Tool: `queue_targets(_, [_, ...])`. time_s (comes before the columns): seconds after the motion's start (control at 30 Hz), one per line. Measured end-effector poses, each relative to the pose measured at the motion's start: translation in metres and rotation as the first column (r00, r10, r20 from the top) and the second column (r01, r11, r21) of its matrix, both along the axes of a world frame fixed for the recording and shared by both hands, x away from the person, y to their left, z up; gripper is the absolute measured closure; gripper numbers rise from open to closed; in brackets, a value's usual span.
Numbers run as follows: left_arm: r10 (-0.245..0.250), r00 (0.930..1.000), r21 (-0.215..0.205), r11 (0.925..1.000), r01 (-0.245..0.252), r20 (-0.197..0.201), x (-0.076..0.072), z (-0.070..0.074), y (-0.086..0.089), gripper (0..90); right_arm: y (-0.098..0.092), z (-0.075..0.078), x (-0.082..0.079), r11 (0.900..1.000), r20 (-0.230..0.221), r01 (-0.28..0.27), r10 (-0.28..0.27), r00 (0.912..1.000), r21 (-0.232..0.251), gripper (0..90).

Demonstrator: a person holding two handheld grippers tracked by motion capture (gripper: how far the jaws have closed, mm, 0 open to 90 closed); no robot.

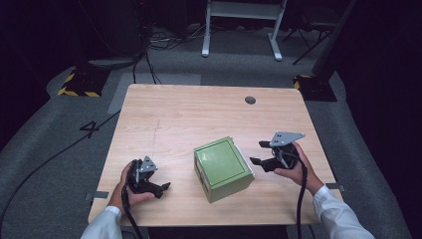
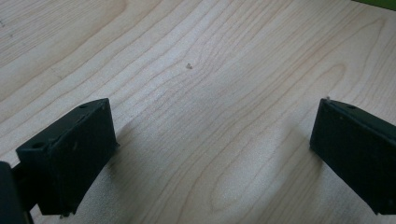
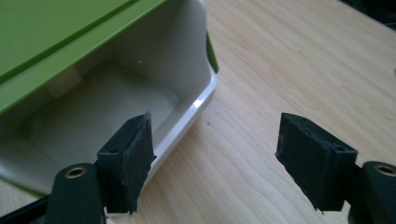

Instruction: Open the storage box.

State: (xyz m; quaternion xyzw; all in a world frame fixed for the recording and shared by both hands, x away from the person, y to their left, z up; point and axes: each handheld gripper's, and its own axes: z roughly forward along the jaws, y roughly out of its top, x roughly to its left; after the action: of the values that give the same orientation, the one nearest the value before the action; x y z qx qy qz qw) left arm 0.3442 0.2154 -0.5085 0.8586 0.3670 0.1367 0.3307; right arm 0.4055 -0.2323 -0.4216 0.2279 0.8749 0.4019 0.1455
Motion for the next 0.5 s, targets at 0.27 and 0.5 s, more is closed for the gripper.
queue_targets(0.27, [-0.002,1.0,0.002,1.0,0.002,0.001,-0.001,0.0,0.0,0.5,0.016,-0.023,0.007,0.998,-0.06,-0.043,0.04,0.9974,-0.051,28.8])
queue_targets(0.5, [-0.002,1.0,0.002,1.0,0.002,0.002,-0.001,0.0,0.0,0.5,0.019,-0.032,0.007,0.996,-0.097,-0.068,0.063,0.9933,-0.054,30.2])
